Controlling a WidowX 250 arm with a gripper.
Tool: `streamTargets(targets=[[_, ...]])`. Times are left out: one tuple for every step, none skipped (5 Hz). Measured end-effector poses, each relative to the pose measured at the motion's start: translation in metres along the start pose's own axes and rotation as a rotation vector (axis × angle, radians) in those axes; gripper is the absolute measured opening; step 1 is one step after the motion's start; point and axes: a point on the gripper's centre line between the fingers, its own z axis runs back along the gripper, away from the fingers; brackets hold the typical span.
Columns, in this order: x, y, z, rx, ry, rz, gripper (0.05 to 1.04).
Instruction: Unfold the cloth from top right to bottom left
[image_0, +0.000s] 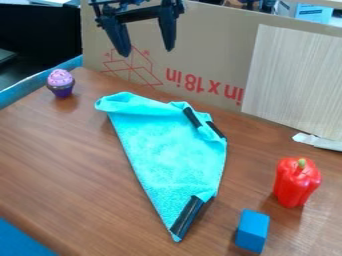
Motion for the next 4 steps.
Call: streamTargets(targets=[[0.0, 0.002, -0.011, 0.011, 0.026, 0.012, 1.001], [0.006, -0.006, -0.037, 0.061, 0.014, 0.041, 1.001], [0.013, -0.014, -0.061, 0.114, -0.033, 0.065, 1.001], [0.022, -0.024, -0.088, 0.208, -0.15, 0.157, 1.001]])
